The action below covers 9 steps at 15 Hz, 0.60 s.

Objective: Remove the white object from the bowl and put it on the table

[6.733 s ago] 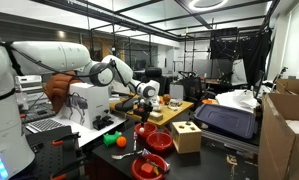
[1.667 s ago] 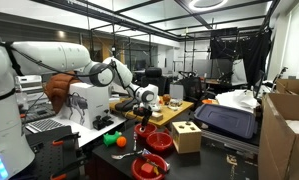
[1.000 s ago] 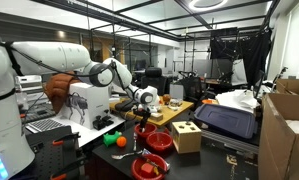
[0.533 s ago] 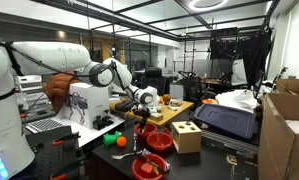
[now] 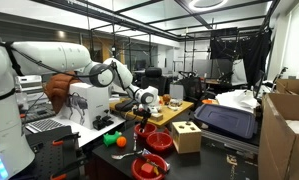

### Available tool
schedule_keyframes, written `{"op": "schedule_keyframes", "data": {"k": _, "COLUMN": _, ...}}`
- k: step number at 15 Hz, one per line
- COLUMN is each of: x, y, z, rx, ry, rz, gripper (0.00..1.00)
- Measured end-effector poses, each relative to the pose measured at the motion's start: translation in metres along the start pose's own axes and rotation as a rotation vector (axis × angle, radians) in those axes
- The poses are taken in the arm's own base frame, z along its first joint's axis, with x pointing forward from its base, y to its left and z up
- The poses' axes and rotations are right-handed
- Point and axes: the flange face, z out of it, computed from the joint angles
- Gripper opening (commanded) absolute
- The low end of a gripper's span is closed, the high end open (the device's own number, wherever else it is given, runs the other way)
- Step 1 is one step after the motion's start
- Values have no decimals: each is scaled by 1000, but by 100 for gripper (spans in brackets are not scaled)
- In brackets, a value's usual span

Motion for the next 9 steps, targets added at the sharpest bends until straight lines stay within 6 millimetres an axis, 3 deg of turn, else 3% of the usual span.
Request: {"op": "schedule_keyframes", "data": {"k": 9, "x": 29, "y": -4, "z": -46, "rx": 130, "ry": -29, "rz": -96, "gripper": 17}}
